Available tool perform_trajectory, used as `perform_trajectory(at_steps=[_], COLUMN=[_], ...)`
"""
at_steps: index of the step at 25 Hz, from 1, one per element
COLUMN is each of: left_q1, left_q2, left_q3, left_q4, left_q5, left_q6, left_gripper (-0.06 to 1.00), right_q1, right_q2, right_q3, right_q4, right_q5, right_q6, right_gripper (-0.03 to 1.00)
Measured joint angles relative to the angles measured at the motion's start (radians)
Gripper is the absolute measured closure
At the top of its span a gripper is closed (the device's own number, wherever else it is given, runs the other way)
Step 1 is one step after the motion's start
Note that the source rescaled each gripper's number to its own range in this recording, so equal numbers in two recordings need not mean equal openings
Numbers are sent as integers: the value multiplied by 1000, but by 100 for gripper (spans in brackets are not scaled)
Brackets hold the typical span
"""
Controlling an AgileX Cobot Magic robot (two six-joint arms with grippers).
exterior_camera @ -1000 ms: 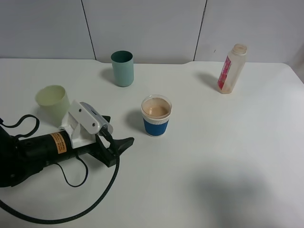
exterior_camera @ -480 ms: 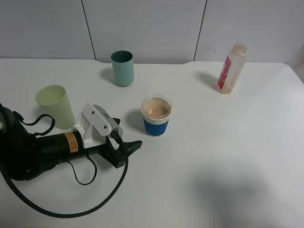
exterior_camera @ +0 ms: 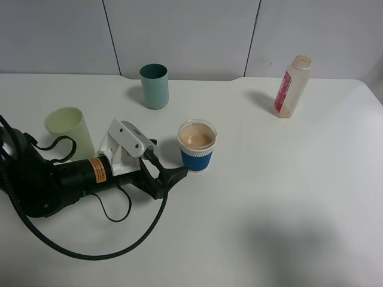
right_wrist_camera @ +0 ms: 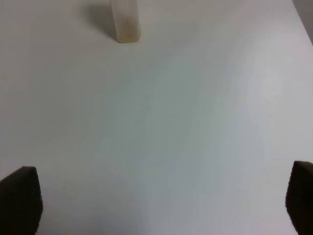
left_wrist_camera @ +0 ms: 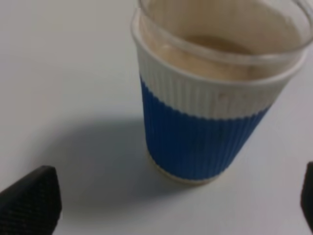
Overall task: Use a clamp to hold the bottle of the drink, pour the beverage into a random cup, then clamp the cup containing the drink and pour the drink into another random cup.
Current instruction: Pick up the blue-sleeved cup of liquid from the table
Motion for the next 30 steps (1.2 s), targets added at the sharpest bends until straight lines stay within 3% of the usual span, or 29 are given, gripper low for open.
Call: perform_trajectory(at_steps=[22, 30], left_q1=[0, 0], left_q2=[128, 161], left_q3=[-170, -192], left_q4=[105, 104], left_q5=[-1, -1], left_q6=[0, 3], left_gripper=[-6, -6], right_q1=[0, 0], right_q2=[0, 0], right_q3=[0, 0], right_q4=[0, 0], right_q5=[0, 0], right_q6=[0, 0], right_gripper=[-3, -3])
